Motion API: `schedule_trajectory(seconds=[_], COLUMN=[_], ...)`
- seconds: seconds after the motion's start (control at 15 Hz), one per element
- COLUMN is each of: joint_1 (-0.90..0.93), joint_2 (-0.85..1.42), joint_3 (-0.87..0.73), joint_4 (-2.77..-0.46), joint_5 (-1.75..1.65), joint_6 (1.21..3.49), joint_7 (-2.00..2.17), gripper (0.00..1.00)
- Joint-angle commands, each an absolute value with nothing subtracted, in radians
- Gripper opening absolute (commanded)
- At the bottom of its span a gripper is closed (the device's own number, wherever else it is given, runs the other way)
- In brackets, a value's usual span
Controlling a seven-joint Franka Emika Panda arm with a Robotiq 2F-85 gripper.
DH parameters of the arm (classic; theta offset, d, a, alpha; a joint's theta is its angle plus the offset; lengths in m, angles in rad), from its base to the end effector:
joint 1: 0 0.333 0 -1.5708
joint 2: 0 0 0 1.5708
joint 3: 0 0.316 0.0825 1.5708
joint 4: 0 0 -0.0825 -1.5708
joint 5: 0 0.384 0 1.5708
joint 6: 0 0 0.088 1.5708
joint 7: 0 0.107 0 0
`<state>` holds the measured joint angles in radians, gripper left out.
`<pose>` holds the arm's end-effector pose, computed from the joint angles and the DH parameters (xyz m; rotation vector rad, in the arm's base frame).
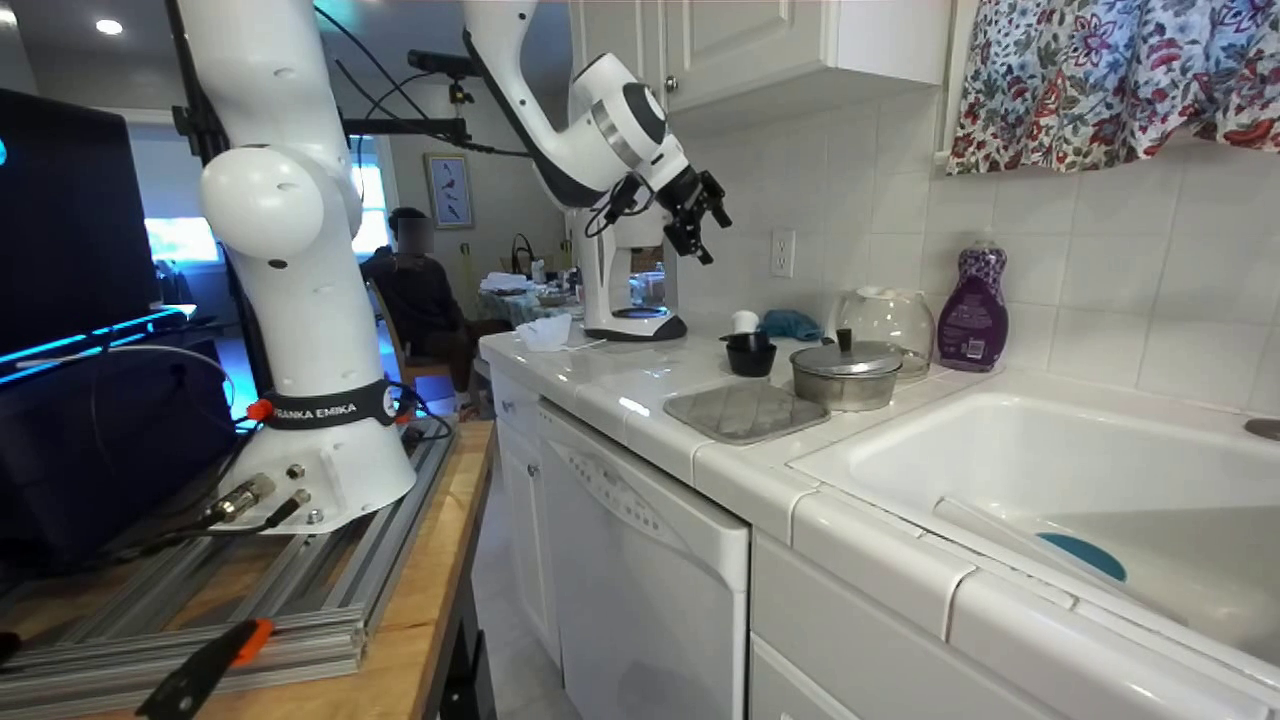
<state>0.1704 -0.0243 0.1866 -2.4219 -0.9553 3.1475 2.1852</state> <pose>0.4481 0.2446 0.3800 -2.2873 1.0619 -0.6929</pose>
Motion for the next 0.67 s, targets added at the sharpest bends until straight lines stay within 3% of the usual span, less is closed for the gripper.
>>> schedule_trajectory(seconds=[0.0,0.4,0.47,0.6], joint_1=[0.174,0.199,0.203,0.214], joint_2=[-0.007,0.075,0.083,0.148], joint_3=[0.232,0.276,0.271,0.259], joint_4=[-2.365,-2.327,-2.332,-2.302], joint_5=[-1.108,-1.374,-1.252,-1.361], joint_6=[3.098,3.004,3.015,3.012], joint_7=[2.450,2.869,2.735,2.794], gripper=[1.00,1.00,1.00,1.00])
